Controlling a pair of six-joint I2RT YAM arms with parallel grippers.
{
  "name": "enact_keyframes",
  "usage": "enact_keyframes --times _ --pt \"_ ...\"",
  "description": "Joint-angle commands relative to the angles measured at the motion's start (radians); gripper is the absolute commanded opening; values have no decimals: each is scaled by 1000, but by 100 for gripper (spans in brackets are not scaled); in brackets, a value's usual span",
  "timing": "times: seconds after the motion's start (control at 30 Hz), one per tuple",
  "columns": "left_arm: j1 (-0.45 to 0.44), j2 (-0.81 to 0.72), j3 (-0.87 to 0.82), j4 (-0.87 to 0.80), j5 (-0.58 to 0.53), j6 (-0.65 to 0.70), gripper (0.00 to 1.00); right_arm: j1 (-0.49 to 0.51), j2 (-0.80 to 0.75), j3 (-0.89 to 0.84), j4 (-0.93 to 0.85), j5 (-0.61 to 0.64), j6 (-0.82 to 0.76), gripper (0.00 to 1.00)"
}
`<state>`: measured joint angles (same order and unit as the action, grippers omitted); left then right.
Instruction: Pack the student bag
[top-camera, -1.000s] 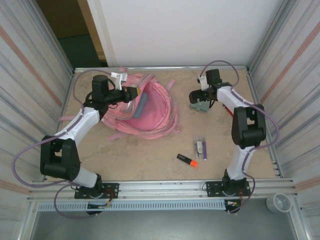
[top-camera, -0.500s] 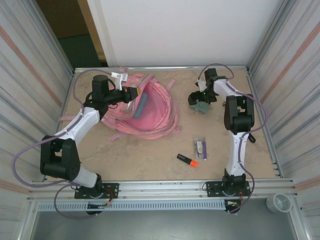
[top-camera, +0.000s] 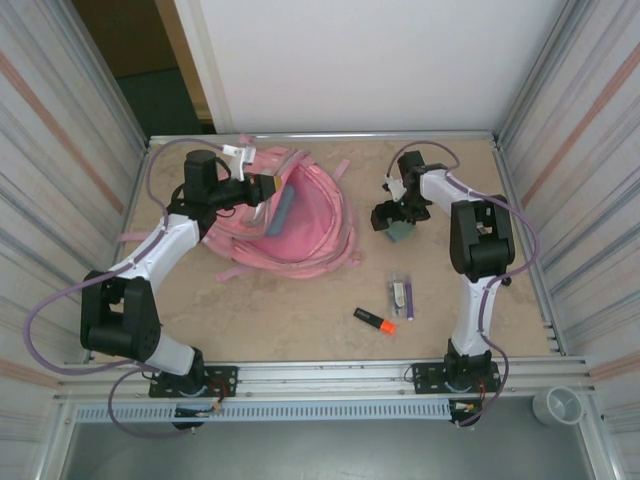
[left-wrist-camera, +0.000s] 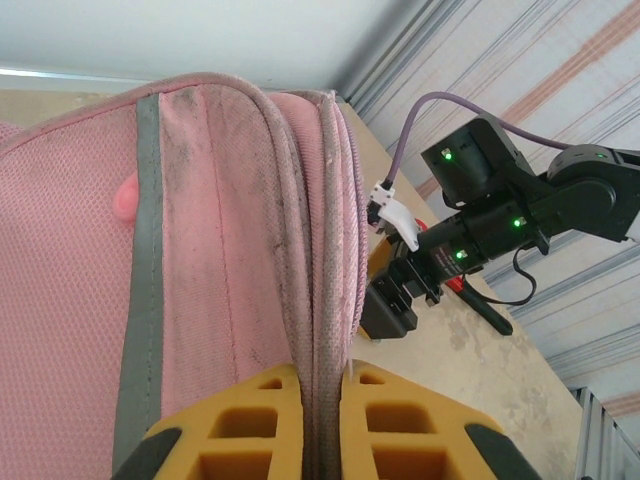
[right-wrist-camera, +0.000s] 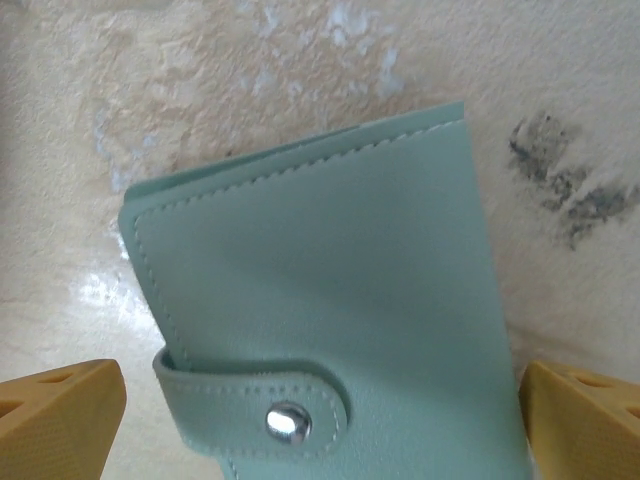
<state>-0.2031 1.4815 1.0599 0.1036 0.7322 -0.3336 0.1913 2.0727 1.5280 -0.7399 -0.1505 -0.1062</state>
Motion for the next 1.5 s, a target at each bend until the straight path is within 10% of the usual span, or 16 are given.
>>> enact_keyframes --times 0.0,0.3,0.7,1.1,1.47 --pt "-4 -3 29 61 6 42 0 -5 -52 -12 -46 30 33 99" --pt "-8 -4 27 54 5 47 0 57 -5 -52 17 219 37 94" --pt "-10 2 33 49 6 51 0 89 -200 -182 191 92 23 64" --pt "-10 0 19 110 23 -11 0 333 -251 -113 337 -137 345 67" --pt "-10 -10 42 148 42 -71 0 506 55 127 467 60 777 81"
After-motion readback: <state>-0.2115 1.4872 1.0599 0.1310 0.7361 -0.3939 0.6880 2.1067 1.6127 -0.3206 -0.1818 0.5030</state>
